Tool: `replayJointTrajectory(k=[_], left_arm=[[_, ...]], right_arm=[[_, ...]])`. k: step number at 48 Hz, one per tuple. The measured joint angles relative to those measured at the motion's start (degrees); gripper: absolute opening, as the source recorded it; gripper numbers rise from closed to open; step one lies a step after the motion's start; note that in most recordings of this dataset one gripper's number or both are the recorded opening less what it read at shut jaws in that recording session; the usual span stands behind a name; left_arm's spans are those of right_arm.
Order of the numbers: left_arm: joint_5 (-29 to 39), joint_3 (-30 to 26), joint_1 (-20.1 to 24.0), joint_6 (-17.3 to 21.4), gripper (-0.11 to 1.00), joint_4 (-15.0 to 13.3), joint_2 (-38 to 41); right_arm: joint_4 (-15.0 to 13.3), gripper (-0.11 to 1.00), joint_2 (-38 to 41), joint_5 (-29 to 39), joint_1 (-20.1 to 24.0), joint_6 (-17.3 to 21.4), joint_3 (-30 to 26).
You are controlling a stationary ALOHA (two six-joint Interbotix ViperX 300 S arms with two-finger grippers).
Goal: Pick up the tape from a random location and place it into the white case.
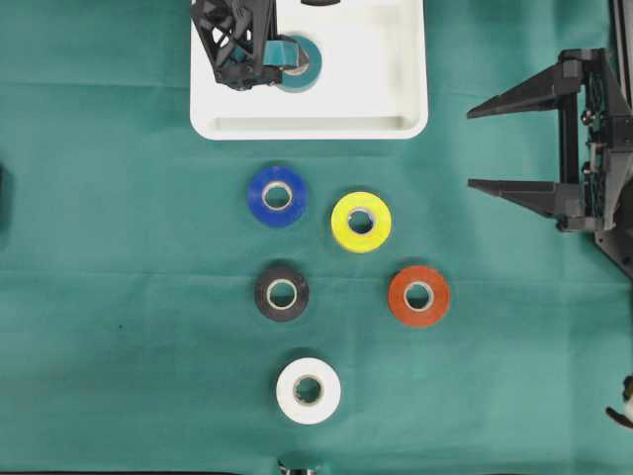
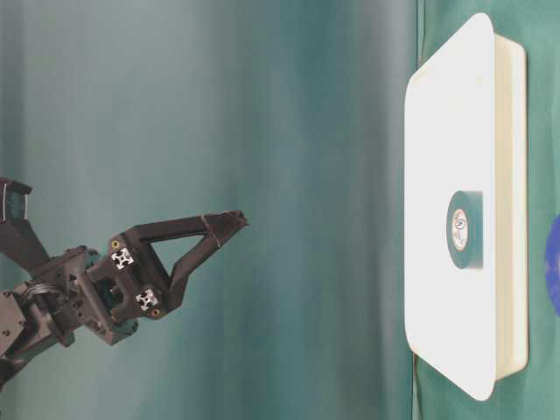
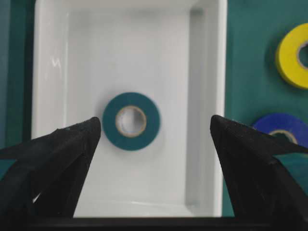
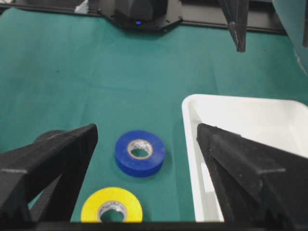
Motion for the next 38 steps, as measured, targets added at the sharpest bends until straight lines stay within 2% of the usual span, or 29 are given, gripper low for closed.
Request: replayJointTrajectory(k=[16,22,38], left_arm=[[0.88,0.00,-1.49,-0.35,0.97,0.09,-0.09],[1.05,0.88,-3.69,-0.88,0.97,0.09,-0.53],[-0.09,4.13,-13.18,-6.86,0.97,0.09,-2.20]], right_arm=[[0.00,0.92,0.00,0.00,0.00,0.09,-0.09],[0.00,0.92,0.09,0.00,0.00,0.09,-0.09],[0.00,0.92,0.09,-0.09,0.00,0.09,-0.09]])
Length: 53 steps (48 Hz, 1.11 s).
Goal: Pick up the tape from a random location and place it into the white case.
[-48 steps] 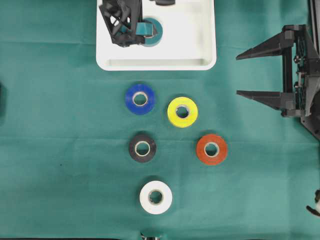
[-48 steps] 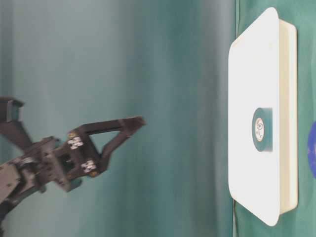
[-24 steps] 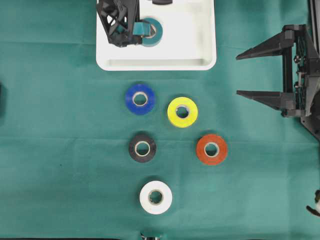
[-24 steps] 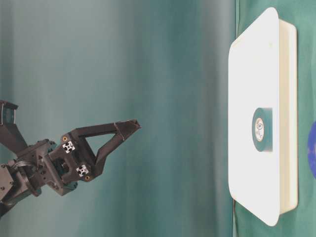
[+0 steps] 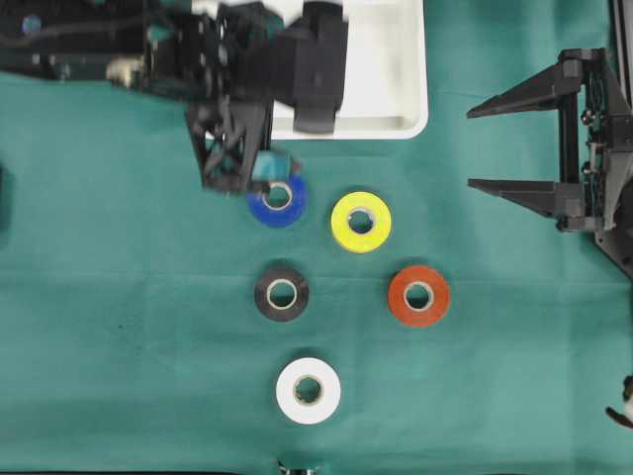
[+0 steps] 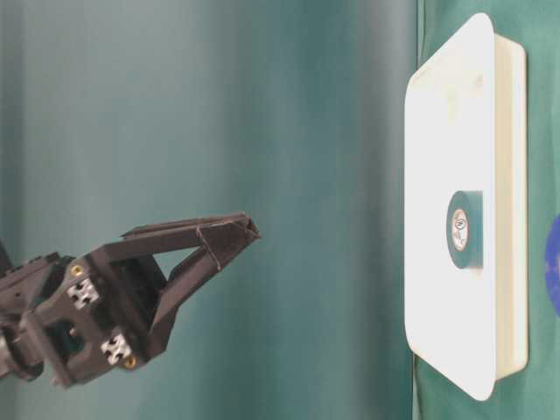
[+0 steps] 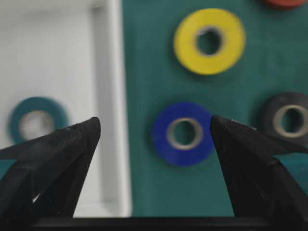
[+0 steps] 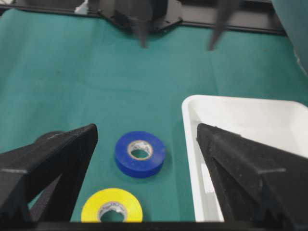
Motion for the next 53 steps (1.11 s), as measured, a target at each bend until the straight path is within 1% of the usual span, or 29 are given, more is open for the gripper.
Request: replayJointTrajectory(k=[5,16,25,37,43,53], left_arm=[[-0.53,0.18,-0.97,-0.44,0.97,0.00,0.00],[-1.05,0.44,-0.88,-0.44,0.97,0.00,-0.26],[-1.23,2.20,-0.79,-0.44,0.97,0.00,-2.72],[-2.90,7.91,-0.62,-0.44,0.97,-0.09,-10.28],[-5.45,12.74,-0.26,-0.44,0.97,0.00,-15.91],[-11.34,21.88,1.05,-0.44,0.97,-0.09,-28.04]], right_arm=[[0.00,0.92,0.00,0.00,0.00,0.00,0.00],[0.00,0.92,0.00,0.00,0.00,0.00,0.00],[0.00,0.92,-0.09,0.00,0.09,-0.09,0.00],[0.00,0.92,-0.09,0.44,0.00,0.00,-0.09],[0.00,0.92,-0.18,0.44,0.00,-0.09,-0.09],[0.00,0.92,-0.26,0.53,0.00,0.00,-0.09]])
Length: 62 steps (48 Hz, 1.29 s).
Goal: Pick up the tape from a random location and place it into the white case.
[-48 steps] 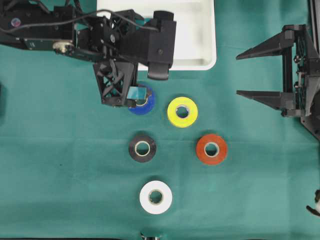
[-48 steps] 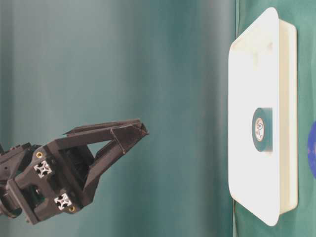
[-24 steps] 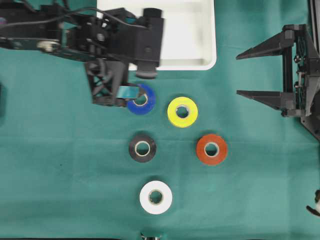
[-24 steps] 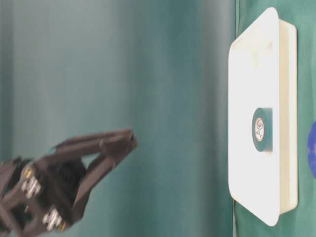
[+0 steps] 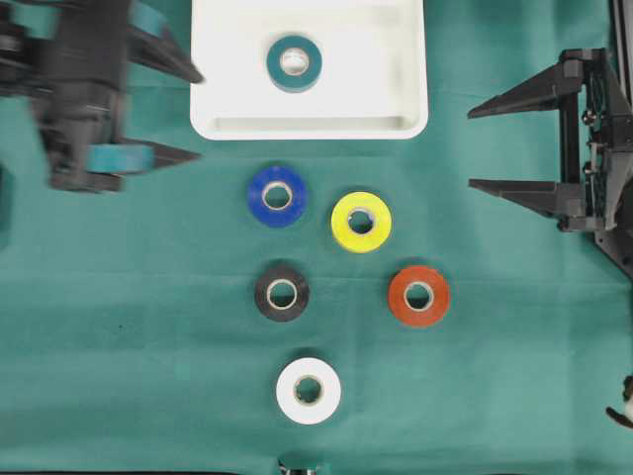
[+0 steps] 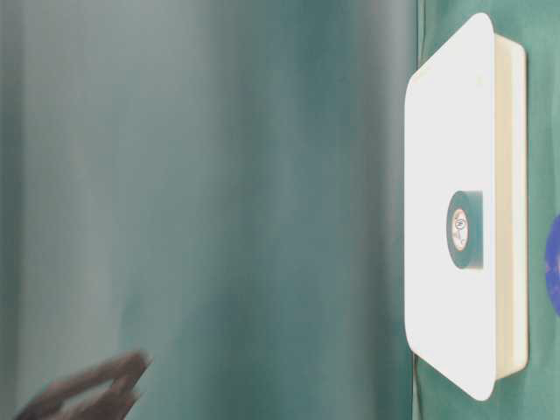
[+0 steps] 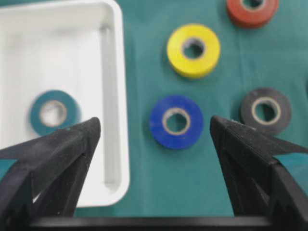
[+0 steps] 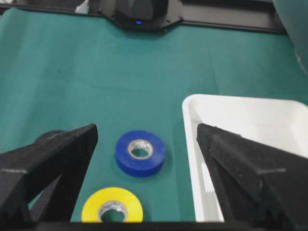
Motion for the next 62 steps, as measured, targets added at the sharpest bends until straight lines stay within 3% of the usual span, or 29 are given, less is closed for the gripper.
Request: replayJointTrajectory(k=[15,26,53,62], left_arm=[[-2.55,9.23,1.49,-0.09,0.97,0.00,-17.14],[-4.31,15.82,1.76,-0.18,0.97,-0.44,-24.17],[-19.07,34.01,1.76,-4.57,0.97,-0.79,-35.16],[-21.53,36.12,1.76,-4.66,0.97,-0.79,-36.47]], right_arm=[[0.00,0.92,-0.09,0.26,0.00,0.00,0.00],[0.00,0.92,-0.26,0.53,0.00,0.09,0.00],[0.00,0.92,-0.53,1.85,0.00,0.09,0.00],[0.00,0.92,-0.44,1.85,0.00,0.09,0.00]])
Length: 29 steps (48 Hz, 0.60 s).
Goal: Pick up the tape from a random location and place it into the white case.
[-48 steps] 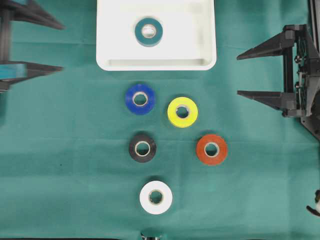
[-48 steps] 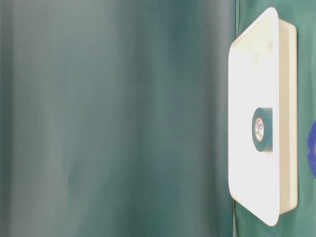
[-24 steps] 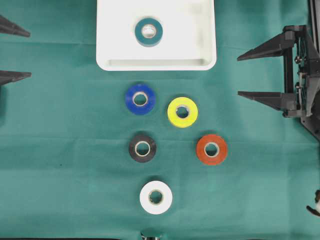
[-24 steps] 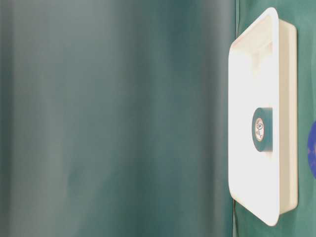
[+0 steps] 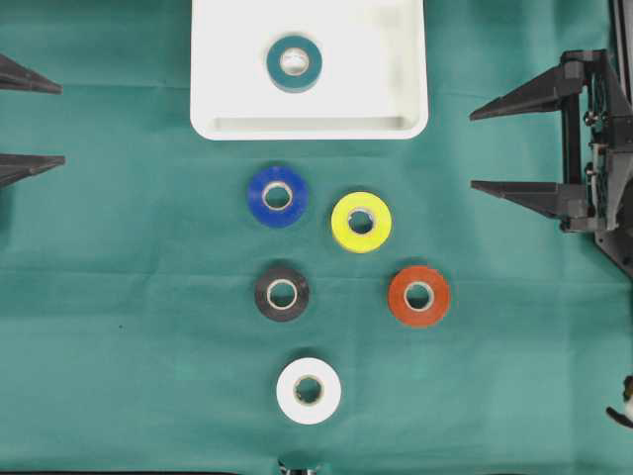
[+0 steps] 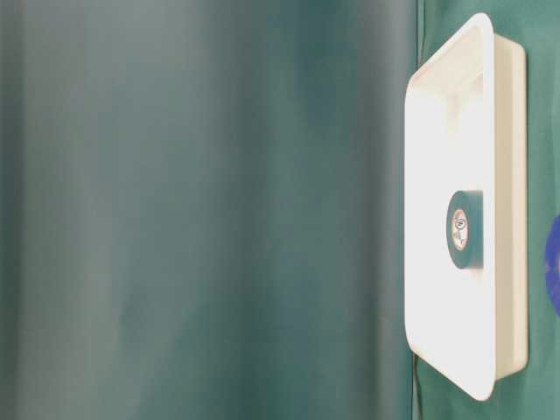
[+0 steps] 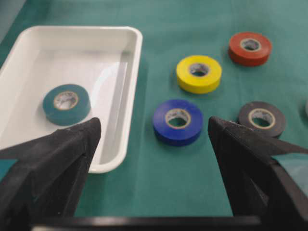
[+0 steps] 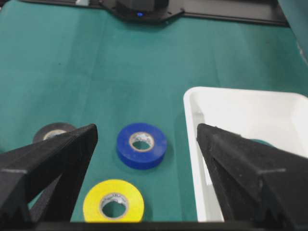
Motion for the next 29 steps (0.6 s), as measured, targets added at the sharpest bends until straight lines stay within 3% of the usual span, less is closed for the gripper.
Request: replayJointTrajectory(k=[29], left_arm=[[-0.26,0.00,-0.26,0.00,0.97,-0.09,0.00]], right_arm=[[0.09,0.92,0.00,-0.09,0.26,0.18,0.00]])
